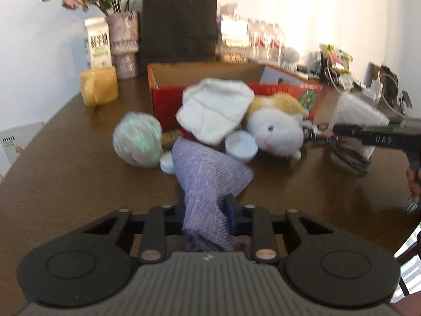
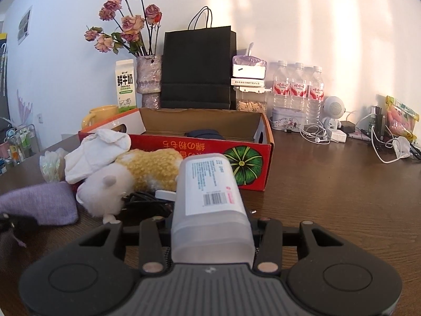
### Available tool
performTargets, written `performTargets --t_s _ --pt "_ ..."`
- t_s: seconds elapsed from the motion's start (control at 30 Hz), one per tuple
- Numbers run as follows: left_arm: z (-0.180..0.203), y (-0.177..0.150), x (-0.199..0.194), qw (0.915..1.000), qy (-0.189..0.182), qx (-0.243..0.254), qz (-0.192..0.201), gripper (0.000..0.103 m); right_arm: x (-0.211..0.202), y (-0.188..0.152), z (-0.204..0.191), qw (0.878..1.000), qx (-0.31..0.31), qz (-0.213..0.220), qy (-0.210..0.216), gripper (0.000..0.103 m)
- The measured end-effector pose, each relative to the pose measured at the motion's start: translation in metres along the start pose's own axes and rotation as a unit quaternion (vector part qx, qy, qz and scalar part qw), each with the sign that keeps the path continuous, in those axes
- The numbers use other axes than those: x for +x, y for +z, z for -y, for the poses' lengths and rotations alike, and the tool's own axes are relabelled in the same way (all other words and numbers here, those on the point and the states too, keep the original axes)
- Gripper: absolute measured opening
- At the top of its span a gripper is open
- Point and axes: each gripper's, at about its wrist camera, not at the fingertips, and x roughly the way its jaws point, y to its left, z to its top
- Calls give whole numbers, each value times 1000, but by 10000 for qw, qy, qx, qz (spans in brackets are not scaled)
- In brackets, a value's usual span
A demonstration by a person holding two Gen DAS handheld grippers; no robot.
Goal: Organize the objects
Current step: 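Grasp the lavender cloth with the left gripper while the right gripper holds the container, then carry the cloth and container into the cardboard box and open both grippers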
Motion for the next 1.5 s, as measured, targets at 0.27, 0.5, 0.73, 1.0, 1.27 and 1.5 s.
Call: performTargets --t_s 0.27,0.5,0.73,1.0,1.27,1.5 --pt "-10 20 -34 9979 -70 -159 622 16 0 0 0 10000 1 27 7 42" --pt "-17 44 -47 9937 -35 -220 1095 15 -4 0 -4 9999 14 132 100 42" --pt "-5 79 -32 9891 -196 -84 1459 15 -6 22 -18 9985 -92 453 287 42" --pt "12 124 10 9857 -341 -144 1646 15 13 74 -40 9945 -321 901 433 42" --pt "11 160 62 9851 -158 -419 1659 15 66 120 -51 9941 -251 974 417 42" --pt "-7 176 126 9829 258 -896 1591 15 131 141 -47 9964 159 776 302 42"
